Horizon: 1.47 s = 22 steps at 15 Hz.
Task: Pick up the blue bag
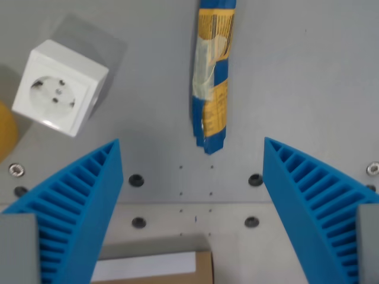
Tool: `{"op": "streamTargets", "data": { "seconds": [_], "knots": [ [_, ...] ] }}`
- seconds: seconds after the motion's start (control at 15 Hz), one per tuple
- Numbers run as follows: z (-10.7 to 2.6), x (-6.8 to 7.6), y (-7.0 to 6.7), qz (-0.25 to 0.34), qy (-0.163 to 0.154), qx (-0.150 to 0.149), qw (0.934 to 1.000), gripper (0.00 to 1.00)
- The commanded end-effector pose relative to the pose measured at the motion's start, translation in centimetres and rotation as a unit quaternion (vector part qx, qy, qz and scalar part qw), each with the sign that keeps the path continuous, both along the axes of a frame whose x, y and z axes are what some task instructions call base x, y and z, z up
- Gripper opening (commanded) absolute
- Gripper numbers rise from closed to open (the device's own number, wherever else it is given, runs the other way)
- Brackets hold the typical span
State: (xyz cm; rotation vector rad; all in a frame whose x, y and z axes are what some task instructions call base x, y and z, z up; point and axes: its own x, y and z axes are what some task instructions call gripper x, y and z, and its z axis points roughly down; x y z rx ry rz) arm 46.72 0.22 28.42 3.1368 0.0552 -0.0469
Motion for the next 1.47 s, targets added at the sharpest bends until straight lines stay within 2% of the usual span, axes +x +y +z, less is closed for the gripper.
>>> {"op": "streamTargets", "data": {
  "seconds": [0.07, 0.73, 1.0, 1.47],
  "knots": [
    [-1.8, 0.0, -1.1, 0.031, -0.04, 0.009, 0.9987, 1.0],
    [-6.8, 0.4, -2.4, 0.034, -0.045, 0.015, 0.9983, 1.0],
    [-8.8, 0.4, -2.5, 0.027, -0.039, 0.016, 0.9987, 1.0],
    [-12.3, 0.3, -2.1, 0.026, -0.047, 0.019, 0.9984, 1.0]
  ]
}}
